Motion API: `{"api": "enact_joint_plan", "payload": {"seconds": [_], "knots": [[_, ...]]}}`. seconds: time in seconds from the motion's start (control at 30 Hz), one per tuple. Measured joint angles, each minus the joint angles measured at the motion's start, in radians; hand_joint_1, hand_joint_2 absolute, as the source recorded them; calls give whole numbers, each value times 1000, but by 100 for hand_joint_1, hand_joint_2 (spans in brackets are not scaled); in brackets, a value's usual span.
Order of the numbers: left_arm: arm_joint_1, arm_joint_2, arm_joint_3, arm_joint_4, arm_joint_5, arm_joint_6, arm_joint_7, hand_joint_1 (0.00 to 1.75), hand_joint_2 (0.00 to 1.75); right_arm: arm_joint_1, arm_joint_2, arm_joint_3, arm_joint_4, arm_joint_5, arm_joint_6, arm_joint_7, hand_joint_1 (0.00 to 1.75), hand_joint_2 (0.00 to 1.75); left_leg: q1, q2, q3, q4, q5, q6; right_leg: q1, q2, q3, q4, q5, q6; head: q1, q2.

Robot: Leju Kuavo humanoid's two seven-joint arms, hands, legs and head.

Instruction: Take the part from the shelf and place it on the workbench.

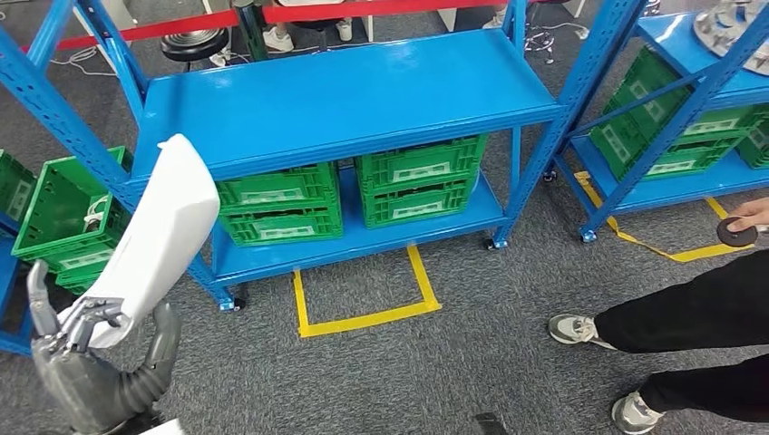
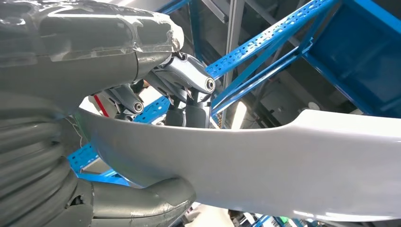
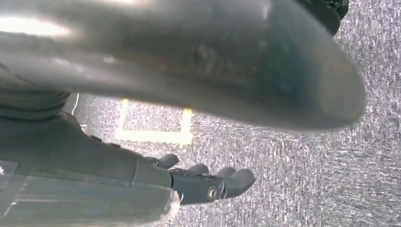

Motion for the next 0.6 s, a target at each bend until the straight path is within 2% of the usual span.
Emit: {"api": "enact_joint_plan", "payload": {"seconds": [0.03, 0.07, 0.1, 0.13, 0.2, 0.23, 0.33, 0.37, 0.4, 0.43, 0.5, 0.53, 0.57, 0.6], "knots": [[0, 1, 0, 0, 0, 0, 0, 175, 175, 0, 0, 0, 0, 0, 0, 0, 0, 0, 0, 0, -17, 39, -10, -1, 1, -1, -1, 1, 1, -1, -2, 0], [1, 1, 1, 0, 0, 0, 0, 175, 175, 1, 1, 0, 0, 1, 0, 1, 0, 0, 0, 0, -17, 43, 0, -1, 2, -1, -1, 1, 1, -1, -2, 0], [1, 1, 1, 0, 0, 0, 0, 175, 175, 1, 2, 0, 0, 1, 1, 1, 0, 0, 0, 1, 3, 8, 27, 0, 2, -1, -2, 3, 2, 0, -3, 0], [1, 2, 1, 0, 0, 0, 0, 175, 175, 1, 3, 1, 0, 2, 2, 1, 0, 0, 0, 1, 37, -55, 63, 2, 2, 0, -2, 5, 2, 1, -3, 0], [0, 1, 1, 0, 0, 0, 0, 175, 175, 0, 5, 1, 0, 3, 2, 2, 0, 0, 0, 0, 97, -174, 108, 8, 5, 2, -5, 9, 4, 9, -5, 0], [0, 1, 1, 0, 0, 0, 0, 175, 175, -1, 5, 1, 0, 3, 3, 2, 0, 0, -1, -1, 111, -206, 117, 12, 6, 3, -6, 10, 6, 15, -4, 0], [0, 1, 5, 0, 0, 0, 0, 175, 175, -2, 5, 1, 0, 3, 3, 2, 0, 0, -5, -4, 108, -223, 131, 33, 3, 4, -11, 3, 17, 36, 1, 0], [0, 0, 6, 0, 0, 0, 0, 175, 175, -1, 5, 1, 0, 3, 3, 2, 0, 0, -5, -4, 106, -228, 139, 41, 1, 4, -15, 10, 7, 41, 2, 0], [0, -1, 7, 0, -1, 0, 0, 175, 175, 0, 6, 1, 0, 3, 3, 2, 0, 0, -4, -3, 104, -233, 147, 50, 0, 4, -25, 36, -18, 45, 6, 0], [0, -3, 8, -1, -1, 0, 0, 175, 175, 0, 7, 2, 0, 4, 3, 2, 0, 0, -3, -2, 100, -237, 153, 56, -1, 4, -42, 83, -56, 47, 10, 0], [0, -4, 9, 0, -1, 0, 0, 175, 175, 0, 8, 2, 0, 4, 3, 2, 0, 0, -5, -1, 91, -237, 160, 62, -1, 4, -81, 212, -133, 50, 19, 0], [0, -5, 9, 0, -1, 0, 0, 175, 175, 0, 8, 2, 0, 4, 3, 2, 0, 0, -6, 0, 88, -237, 162, 62, -1, 4, -91, 259, -152, 50, 22, 0], [1, -5, 10, 0, -1, 0, 0, 175, 175, 1, 8, 2, 0, 4, 3, 2, 0, 0, -7, 0, 85, -237, 165, 61, -2, 4, -87, 273, -150, 50, 24, 0], [1, -5, 10, 0, -1, 0, 0, 175, 175, 1, 8, 3, 0, 4, 3, 2, 0, 0, -7, -1, 84, -236, 166, 60, -2, 3, -66, 249, -131, 49, 27, 0]]}}
